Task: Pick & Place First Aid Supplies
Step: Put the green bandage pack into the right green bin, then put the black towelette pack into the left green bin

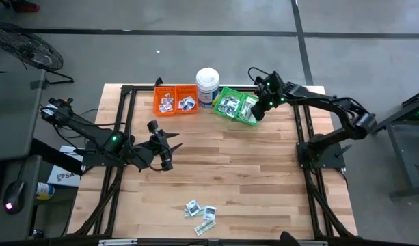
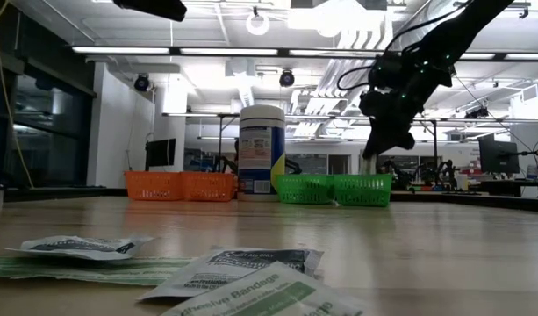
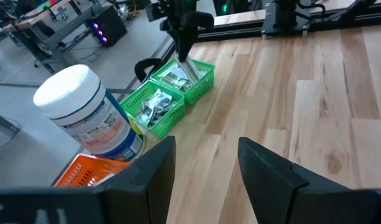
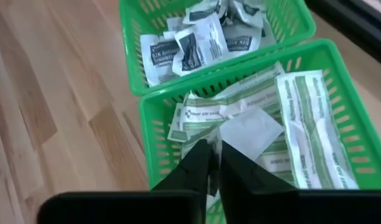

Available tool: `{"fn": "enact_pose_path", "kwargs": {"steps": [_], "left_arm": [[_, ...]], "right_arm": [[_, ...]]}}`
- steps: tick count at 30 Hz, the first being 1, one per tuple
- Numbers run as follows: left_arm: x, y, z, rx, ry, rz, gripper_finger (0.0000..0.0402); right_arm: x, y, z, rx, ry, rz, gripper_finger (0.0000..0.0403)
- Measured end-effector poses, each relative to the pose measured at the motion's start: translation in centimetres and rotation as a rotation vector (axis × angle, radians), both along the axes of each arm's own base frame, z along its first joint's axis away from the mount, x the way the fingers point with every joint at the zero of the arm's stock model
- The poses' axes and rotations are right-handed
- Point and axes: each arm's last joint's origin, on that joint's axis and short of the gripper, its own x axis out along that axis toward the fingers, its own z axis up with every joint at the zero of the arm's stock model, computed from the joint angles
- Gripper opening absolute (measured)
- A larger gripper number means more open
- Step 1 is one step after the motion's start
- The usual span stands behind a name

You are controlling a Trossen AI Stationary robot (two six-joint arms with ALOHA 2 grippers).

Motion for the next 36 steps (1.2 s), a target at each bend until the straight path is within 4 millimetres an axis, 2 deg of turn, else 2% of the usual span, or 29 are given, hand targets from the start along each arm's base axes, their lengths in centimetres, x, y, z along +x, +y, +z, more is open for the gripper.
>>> {"fn": "enact_pose_path", "kwargs": {"steps": [4,12,17,21,27,32,36], "left_arm": [[-0.1,0.1,-0.2,-0.029,0.002,0.018,0.0170],[-0.5,0.1,-0.9,-0.149,0.020,0.043,0.0170],[0.2,-0.5,-1.9,-0.249,0.088,-0.010,0.0170],[1.6,-1.7,-4.0,-0.355,0.206,-0.080,0.0170],[4.2,-3.8,-7.8,-0.519,0.404,-0.204,0.0170],[6.2,-5.2,-9.9,-0.568,0.445,-0.353,0.0170],[7.5,-6.1,-11.1,-0.545,0.441,-0.469,0.0170]], "right_arm": [[-0.4,-0.1,0.6,-0.020,-0.021,-0.008,0.0058],[-1.7,-0.1,2.6,-0.073,-0.095,-0.008,0.0169],[-2.2,0.3,3.8,-0.087,-0.153,0.010,0.0217],[-2.6,0.8,4.6,-0.101,-0.186,0.023,0.0233],[-3.3,1.9,6.1,-0.136,-0.229,0.037,0.0232],[-4.1,2.9,7.4,-0.161,-0.266,0.051,0.0233],[-4.4,4.5,8.4,-0.166,-0.312,0.130,0.0230]]}}
